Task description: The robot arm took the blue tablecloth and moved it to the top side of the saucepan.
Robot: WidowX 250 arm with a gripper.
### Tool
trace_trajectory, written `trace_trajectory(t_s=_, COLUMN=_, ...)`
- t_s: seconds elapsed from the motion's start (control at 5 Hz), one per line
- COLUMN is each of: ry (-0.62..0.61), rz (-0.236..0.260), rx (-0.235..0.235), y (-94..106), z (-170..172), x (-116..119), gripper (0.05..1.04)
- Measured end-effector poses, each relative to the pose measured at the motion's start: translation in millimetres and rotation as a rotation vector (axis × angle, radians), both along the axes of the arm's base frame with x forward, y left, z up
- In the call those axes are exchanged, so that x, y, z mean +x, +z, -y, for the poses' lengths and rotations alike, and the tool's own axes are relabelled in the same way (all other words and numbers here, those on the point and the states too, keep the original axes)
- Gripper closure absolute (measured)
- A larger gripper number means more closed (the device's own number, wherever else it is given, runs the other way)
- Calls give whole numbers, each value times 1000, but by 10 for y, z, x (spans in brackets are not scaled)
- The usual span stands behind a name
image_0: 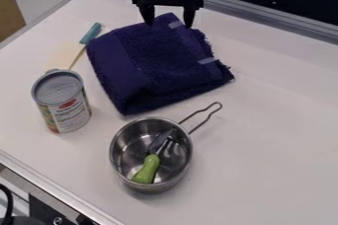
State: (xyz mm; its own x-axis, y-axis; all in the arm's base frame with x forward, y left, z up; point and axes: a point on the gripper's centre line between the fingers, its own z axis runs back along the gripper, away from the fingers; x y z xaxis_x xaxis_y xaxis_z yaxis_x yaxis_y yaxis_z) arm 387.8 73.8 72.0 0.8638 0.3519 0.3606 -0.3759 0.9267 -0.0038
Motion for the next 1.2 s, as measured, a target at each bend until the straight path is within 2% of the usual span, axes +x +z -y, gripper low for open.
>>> trace_trajectory(t_s=0.2, ry=-3, rz=-43, rx=-9, y=-136, z=12, x=-40, gripper=83)
trace_trajectory(t_s=0.4, ry=-129, rz=-111, rx=10, y=-156, z=-81, x=-98, gripper=83)
trace_trajectory(t_s=0.6, ry=-313, rz=-174, rx=30, y=-168, z=-223, x=-209, gripper=113)
trace_trajectory(t_s=0.8, ry=-450, rz=-174, rx=33, y=-221, z=-321, x=-270, gripper=379)
trace_trajectory(t_s=1.0, ry=-482, rz=-174, rx=81, y=-310, z=-363, x=-315, gripper=677)
trace_trajectory(t_s=1.2, ry=-601, rz=-210, rx=106, y=-485, z=-310, x=-377, gripper=906)
